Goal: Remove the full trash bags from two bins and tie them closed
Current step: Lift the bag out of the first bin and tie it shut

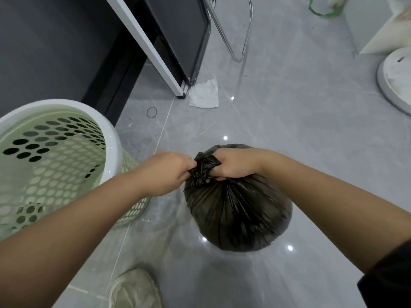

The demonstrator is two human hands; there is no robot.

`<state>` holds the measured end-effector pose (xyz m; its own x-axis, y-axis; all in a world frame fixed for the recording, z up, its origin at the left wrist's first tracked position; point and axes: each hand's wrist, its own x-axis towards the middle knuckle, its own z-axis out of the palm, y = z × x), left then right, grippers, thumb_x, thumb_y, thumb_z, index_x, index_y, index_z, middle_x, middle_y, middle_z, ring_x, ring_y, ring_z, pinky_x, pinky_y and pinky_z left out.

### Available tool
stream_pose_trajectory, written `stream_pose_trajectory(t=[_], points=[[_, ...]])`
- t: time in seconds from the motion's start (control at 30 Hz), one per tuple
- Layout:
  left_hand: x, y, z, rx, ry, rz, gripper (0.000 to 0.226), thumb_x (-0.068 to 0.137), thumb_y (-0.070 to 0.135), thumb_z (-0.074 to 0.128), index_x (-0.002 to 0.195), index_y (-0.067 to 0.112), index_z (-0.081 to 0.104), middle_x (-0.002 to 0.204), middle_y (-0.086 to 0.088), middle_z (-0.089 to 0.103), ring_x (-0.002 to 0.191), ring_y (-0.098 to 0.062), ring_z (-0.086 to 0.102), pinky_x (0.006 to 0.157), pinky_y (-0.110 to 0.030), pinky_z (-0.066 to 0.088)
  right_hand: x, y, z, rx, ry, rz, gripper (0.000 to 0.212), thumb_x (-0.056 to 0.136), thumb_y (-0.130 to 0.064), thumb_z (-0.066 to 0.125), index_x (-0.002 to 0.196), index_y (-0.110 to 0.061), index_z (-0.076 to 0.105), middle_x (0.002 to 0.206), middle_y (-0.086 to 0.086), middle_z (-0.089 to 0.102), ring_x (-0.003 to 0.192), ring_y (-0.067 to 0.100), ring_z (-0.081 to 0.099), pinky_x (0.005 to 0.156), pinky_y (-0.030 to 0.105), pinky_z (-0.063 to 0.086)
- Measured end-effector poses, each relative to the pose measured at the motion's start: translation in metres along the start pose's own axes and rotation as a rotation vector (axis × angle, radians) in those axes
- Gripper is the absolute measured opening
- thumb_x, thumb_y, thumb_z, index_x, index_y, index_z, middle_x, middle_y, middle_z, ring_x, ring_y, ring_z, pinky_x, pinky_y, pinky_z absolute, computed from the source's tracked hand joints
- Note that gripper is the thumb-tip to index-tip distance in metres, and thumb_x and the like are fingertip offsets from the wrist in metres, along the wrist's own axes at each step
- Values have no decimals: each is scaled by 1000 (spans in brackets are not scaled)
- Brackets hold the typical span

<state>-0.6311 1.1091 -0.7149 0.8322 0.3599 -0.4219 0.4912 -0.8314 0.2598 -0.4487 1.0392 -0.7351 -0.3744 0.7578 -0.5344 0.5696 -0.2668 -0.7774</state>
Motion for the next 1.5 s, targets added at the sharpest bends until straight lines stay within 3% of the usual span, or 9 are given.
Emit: stream_pose_trajectory(t=[0.1,0.27,0.4,0.47,0.73,1.0,1.17,1.33,1.5], points=[[-11,2,2,-472,156,-81,18,84,30,54,82,13,58,85,-2,58,76,-12,55,71,-31,43,-4,3,-1,40,27,-1,25,93,-13,48,75,-21,63,72,-3,63,65,2,57,70,13,46],[-21,21,9,-257,204,15,86,73,55,66,142,43,15,142,13,32,113,-12,53,86,-33,50,2,3,0,-8,-17,43,20,93,-12,45,85,-12,64,85,4,65,76,10,58,80,24,46],[-7,21,20,-516,400,-157,9,90,20,57,98,20,62,71,9,59,64,-1,56,61,-22,41,4,1,-2,-95,-43,-1,25,97,-21,44,81,-17,63,66,-7,55,57,0,50,65,12,39],[-3,19,23,-722,424,-359,23,93,15,52,71,13,56,46,6,47,39,-4,46,46,-21,37,2,4,-2,-99,-35,-21,27,98,-27,45,77,-22,61,67,-5,53,60,4,48,65,15,39],[-10,43,22,-1946,439,-614,19,98,13,41,90,6,57,67,-6,69,39,-11,51,47,-24,53,6,11,14,-6,103,-138,25,97,-10,44,77,-3,57,70,-4,54,66,5,49,70,24,41],[-19,33,52,-315,360,-30,63,90,36,52,146,32,22,130,6,44,102,-8,50,89,-24,43,13,6,10,56,13,-29,32,94,-6,42,67,-15,55,66,-3,54,62,7,47,67,19,39],[-11,24,47,-310,458,-130,44,92,42,26,84,11,57,79,2,53,71,-14,48,62,-31,36,3,2,6,78,-39,-28,30,99,-18,40,81,-16,65,68,-6,54,69,9,49,78,25,39],[1,39,33,-1209,206,-871,26,88,27,51,68,12,59,68,-7,58,65,-22,53,60,-29,39,-2,2,9,0,18,-90,21,96,-24,50,81,-27,64,79,-16,62,74,-8,53,76,13,37],[-22,41,43,-360,555,-445,44,88,41,48,125,19,47,125,2,54,119,-19,49,104,-39,34,-2,5,9,-7,66,-80,27,97,-16,49,76,-20,65,62,-16,54,57,-9,49,63,7,35]])
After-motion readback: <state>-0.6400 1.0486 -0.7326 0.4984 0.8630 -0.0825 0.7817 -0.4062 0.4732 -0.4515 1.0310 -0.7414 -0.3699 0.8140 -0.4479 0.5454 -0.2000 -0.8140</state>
